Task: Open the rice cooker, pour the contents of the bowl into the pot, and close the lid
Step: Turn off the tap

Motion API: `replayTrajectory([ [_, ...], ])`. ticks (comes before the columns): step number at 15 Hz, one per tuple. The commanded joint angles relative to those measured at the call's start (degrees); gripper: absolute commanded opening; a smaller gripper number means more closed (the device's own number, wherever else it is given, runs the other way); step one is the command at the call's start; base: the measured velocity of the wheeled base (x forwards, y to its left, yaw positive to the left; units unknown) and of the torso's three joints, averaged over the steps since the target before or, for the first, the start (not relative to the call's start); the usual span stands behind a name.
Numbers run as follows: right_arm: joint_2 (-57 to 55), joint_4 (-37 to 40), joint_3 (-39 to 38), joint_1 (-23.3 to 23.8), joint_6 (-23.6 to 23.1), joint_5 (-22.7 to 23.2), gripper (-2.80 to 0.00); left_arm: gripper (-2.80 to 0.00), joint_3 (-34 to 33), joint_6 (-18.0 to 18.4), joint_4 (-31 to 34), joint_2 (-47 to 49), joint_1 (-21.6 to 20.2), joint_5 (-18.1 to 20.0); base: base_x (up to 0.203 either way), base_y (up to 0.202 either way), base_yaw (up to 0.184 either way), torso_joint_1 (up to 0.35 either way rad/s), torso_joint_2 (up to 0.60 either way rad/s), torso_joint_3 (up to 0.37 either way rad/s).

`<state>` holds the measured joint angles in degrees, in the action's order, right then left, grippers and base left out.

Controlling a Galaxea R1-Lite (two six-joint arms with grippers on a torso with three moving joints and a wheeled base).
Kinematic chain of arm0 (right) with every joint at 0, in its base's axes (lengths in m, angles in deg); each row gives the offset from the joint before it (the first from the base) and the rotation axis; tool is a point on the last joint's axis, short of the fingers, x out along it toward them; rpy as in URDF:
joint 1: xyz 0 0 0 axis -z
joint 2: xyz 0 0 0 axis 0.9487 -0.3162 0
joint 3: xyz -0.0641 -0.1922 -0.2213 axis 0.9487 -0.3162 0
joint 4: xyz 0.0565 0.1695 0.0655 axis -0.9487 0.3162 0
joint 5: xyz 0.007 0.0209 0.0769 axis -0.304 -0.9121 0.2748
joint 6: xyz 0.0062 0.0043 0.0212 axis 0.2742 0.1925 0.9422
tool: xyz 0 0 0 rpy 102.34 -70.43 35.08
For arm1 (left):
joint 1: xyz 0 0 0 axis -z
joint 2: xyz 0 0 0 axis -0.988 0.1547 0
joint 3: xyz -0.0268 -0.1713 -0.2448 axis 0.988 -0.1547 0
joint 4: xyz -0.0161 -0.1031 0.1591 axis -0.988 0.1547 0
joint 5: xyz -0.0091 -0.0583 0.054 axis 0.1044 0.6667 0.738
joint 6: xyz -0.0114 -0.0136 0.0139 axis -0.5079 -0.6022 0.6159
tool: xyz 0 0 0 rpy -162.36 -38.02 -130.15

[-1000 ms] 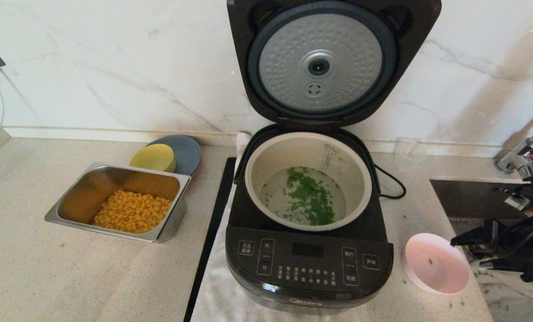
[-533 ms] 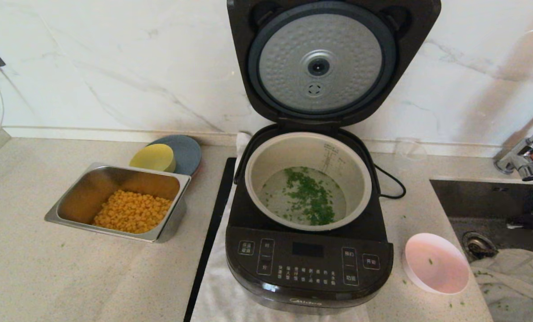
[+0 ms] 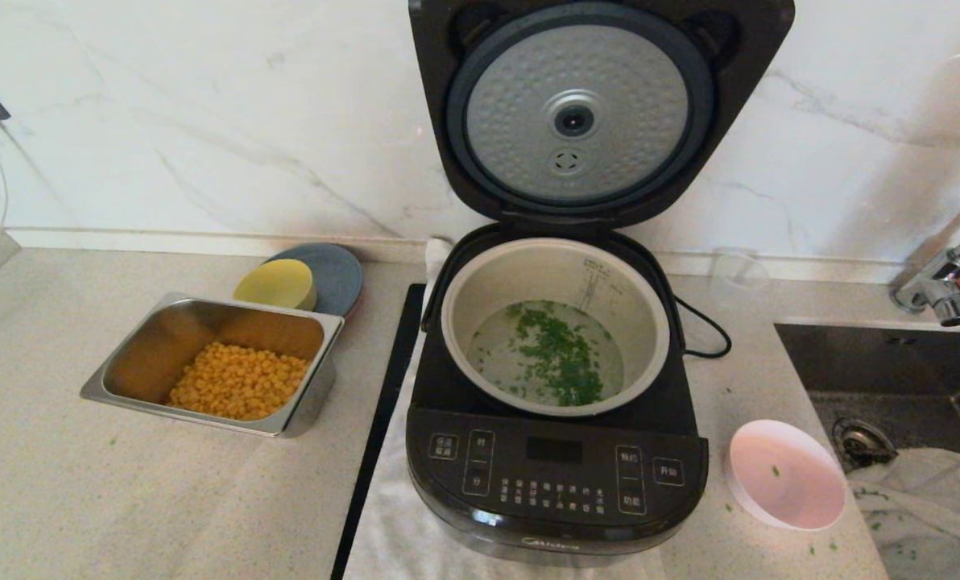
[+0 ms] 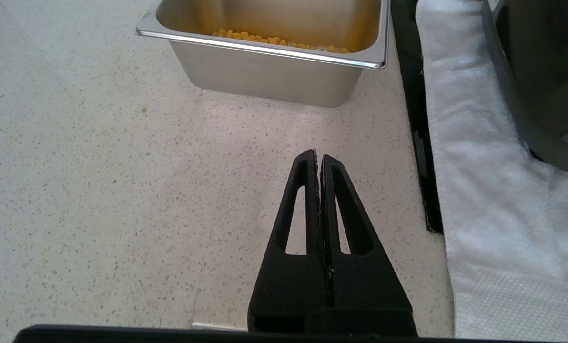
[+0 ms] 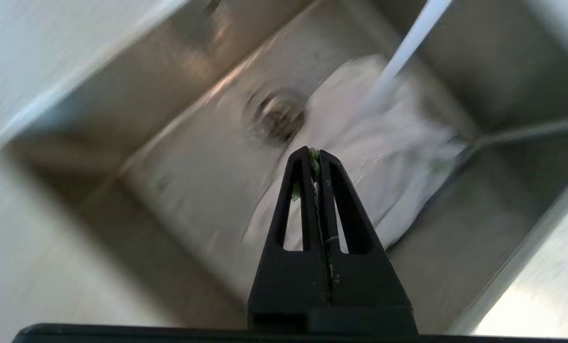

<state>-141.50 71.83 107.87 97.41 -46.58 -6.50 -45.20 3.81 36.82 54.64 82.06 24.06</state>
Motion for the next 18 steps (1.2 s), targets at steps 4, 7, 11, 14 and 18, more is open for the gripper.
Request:
replayTrajectory([
  [4,-7.7,-16.1,-2.2,0.4,-4.6,-8.4,-2.8,-2.8,-0.4,0.0,0.0,0.0,0.0,0.0,0.0,0.0,0.0,0.0,0.0,0.0],
  [7,-10.9,-26.2,-2.6,0.4,-9.1,-13.1,-2.8,-2.8,-0.4,0.0,0.0,0.0,0.0,0.0,0.0,0.0,0.0,0.0,0.0,0.0],
  [11,-12.3,-33.2,-3.7,-0.4,-12.3,-16.3,-2.8,-2.8,-0.4,0.0,0.0,0.0,0.0,0.0,0.0,0.0,0.0,0.0,0.0,0.0],
  [14,-17.9,-39.1,-1.9,-0.4,-14.8,-18.1,-2.8,-2.8,-0.4,0.0,0.0,0.0,0.0,0.0,0.0,0.0,0.0,0.0,0.0,0.0],
  [18,-24.8,-50.8,0.4,-0.4,-19.8,-21.2,-2.8,-2.8,-0.4,0.0,0.0,0.0,0.0,0.0,0.0,0.0,0.0,0.0,0.0,0.0],
])
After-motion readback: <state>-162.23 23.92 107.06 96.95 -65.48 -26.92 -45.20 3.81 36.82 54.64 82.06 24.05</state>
